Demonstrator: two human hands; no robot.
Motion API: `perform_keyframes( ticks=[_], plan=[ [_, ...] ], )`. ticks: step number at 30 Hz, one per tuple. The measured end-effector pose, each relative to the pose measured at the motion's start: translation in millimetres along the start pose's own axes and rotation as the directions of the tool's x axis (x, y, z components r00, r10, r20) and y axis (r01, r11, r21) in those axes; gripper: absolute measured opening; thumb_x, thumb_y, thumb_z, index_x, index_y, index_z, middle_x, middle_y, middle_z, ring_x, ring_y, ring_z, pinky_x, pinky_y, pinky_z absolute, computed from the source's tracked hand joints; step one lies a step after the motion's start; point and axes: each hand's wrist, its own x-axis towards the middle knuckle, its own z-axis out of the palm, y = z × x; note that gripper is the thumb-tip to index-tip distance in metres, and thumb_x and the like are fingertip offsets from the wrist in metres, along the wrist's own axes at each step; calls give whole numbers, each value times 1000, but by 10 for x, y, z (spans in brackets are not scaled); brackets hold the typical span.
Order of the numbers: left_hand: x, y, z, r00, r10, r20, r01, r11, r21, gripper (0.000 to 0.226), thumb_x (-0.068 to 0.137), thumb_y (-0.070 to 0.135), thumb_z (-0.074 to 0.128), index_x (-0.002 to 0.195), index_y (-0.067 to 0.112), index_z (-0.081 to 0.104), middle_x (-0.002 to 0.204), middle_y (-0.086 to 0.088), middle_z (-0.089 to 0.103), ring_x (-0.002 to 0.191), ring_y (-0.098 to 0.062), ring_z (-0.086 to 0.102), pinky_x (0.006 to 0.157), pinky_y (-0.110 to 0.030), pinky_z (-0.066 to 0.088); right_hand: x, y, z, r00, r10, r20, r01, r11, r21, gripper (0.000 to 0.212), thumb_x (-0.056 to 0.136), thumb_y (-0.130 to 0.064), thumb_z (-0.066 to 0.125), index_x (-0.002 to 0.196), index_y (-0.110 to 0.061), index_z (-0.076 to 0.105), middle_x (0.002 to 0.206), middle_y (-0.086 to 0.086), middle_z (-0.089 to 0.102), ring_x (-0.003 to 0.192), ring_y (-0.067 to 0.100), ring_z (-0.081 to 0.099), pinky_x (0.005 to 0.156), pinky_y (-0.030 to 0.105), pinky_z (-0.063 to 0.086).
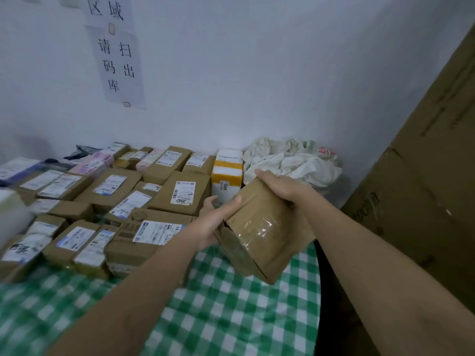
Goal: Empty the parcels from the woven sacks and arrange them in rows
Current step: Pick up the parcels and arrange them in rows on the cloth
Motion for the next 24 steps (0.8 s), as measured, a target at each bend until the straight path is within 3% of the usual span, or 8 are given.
perform_keyframes(
  ticks=[2, 4, 7, 9, 13, 18, 22, 24],
  plan=[
    [-27, -29, -20, 992, -114, 56, 121, 981, -150, 104, 62, 76, 69, 145, 30, 27, 138, -9, 47, 117, -32, 53, 75, -56, 54, -12, -51, 20, 993, 63, 101, -68, 997, 45, 71, 91, -66, 41, 147, -23, 36, 149, 7, 38, 126, 29, 45, 95, 35, 36],
    [-83, -19, -24, 985, -136, 104, 152, 974, -167, 80, 77, 79, 45, 132, 21, 49, 124, -10, 60, 106, -29, 59, 74, -52, 53, 6, -62, 12, 978, 126, 166, -139, 988, 68, 71, 78, -66, 54, 134, -21, 52, 128, 8, 57, 107, 26, 58, 93, 35, 46],
    [-125, -11, -50, 981, -163, 106, 177, 974, -143, 60, 92, 65, 33, 116, 20, 63, 115, -12, 67, 106, -30, 60, 93, -53, 45, -68, -67, -67, 947, 210, 243, -230, 972, 55, 58, 74, -55, 59, 118, -18, 56, 106, 10, 59, 87, 28, 60, 59, 36, 56],
    [-204, 76, -50, 984, -161, 83, 171, 977, -130, 50, 96, 57, 38, 114, 18, 64, 112, -14, 67, 107, -31, 60, 94, -52, 44, -175, -100, -150, 936, 222, 272, -251, 965, 75, 64, 81, -57, 59, 128, -15, 49, 110, 13, 55, 84, 33, 58, 44, 38, 53],
    [-317, 224, -114, 991, -133, 27, 135, 988, -76, 28, 94, 30, 49, 112, 11, 60, 95, -12, 66, 89, -26, 61, 78, -38, 48, -224, -30, -181, 923, 231, 309, -276, 955, 111, 97, 76, -78, 51, 145, -14, 30, 124, 22, 50, 101, 44, 57, 60, 52, 53],
    [-415, 287, -180, 992, -123, 27, 122, 992, 21, 22, 82, 12, 51, 100, 9, 61, 84, -10, 62, 74, -25, 59, 58, -29, 46, -224, 196, -7, 938, 232, 257, -249, 968, 34, 67, 86, -63, 56, 122, -7, 46, 107, 16, 60, 84, 29, 64, 62, 38, 56],
    [-361, 159, -214, 994, -98, 40, 93, 991, 98, 35, 79, 11, 49, 114, 12, 53, 109, -8, 56, 100, -26, 53, 72, -37, 45, -89, 389, 196, 957, 175, 233, -209, 969, 132, 78, 75, -58, 69, 134, -12, 49, 124, 6, 58, 106, 25, 60, 89, 38, 52],
    [-345, 83, -217, 994, -98, 37, 94, 991, 96, 37, 85, 18, 51, 122, 18, 52, 120, -7, 55, 110, -27, 51, 84, -45, 46, -117, 453, 280, 951, 167, 259, -221, 955, 196, 61, 84, -45, 65, 134, -16, 47, 123, 4, 57, 105, 23, 57, 87, 37, 47]
  ],
)
